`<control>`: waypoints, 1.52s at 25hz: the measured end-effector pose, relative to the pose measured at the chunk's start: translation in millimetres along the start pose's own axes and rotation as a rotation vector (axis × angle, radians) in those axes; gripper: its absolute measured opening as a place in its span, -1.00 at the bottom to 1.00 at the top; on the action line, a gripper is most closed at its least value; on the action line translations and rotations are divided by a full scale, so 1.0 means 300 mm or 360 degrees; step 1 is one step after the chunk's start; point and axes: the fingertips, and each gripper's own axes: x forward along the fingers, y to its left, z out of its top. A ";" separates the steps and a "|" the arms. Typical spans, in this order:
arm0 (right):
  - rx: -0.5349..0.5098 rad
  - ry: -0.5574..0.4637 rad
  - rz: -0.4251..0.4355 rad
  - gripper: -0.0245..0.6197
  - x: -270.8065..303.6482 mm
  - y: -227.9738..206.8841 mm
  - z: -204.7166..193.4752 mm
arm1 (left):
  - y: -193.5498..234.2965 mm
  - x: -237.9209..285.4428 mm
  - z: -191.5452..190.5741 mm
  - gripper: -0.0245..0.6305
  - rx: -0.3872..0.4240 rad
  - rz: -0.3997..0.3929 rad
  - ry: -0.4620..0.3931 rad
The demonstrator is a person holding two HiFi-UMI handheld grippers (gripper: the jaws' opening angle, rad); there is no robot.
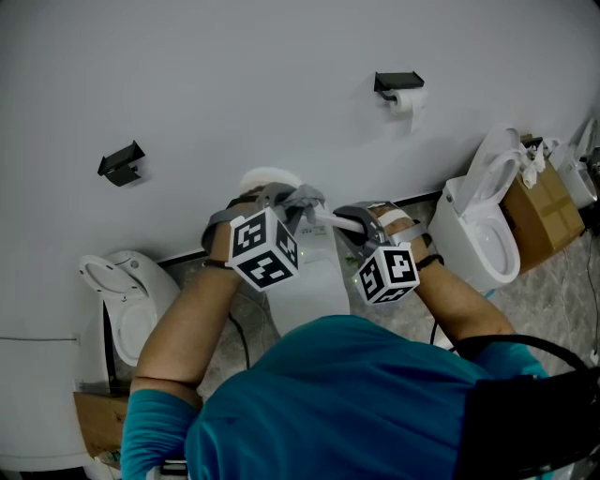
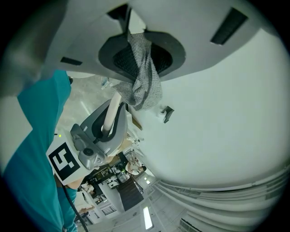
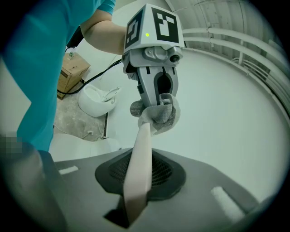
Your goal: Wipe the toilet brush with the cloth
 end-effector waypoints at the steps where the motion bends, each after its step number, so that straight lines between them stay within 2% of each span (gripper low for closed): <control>1: 0.0000 -0.0001 0.0001 -0.73 -0.001 0.001 -0.001 | 0.003 0.001 -0.004 -0.81 -0.0002 0.0003 0.0005; 9: 0.0011 -0.0011 0.0003 -0.73 -0.010 0.001 -0.006 | 0.010 0.002 -0.012 -0.81 -0.0013 0.0005 0.0022; 13: 0.0020 -0.0018 -0.0002 -0.73 -0.022 0.006 -0.009 | 0.022 -0.002 -0.032 -0.81 0.0002 0.0055 0.0059; 38: 0.0079 -0.0054 0.0019 -0.73 -0.047 0.006 -0.012 | 0.095 -0.030 -0.161 -0.81 -0.0084 0.0139 0.0156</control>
